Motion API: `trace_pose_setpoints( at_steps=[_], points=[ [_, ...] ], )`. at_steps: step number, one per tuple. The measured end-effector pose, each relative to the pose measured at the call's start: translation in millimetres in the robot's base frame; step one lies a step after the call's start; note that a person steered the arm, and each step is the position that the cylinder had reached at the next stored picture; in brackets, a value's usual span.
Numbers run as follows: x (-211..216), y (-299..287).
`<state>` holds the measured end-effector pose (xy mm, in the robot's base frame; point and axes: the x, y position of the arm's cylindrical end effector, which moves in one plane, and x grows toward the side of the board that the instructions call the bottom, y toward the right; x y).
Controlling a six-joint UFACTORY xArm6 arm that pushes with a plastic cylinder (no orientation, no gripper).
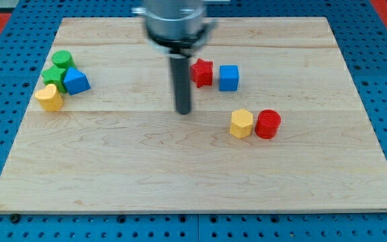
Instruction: Slide red star and blue cube into a group of blocks
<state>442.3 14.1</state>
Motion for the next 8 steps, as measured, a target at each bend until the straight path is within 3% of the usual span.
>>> trace_pose_setpoints(
  at_steps=[1,2,4,8],
  points=[
    [-15,95],
    [-29,133],
    [-86,47],
    [-85,-153]
  ],
)
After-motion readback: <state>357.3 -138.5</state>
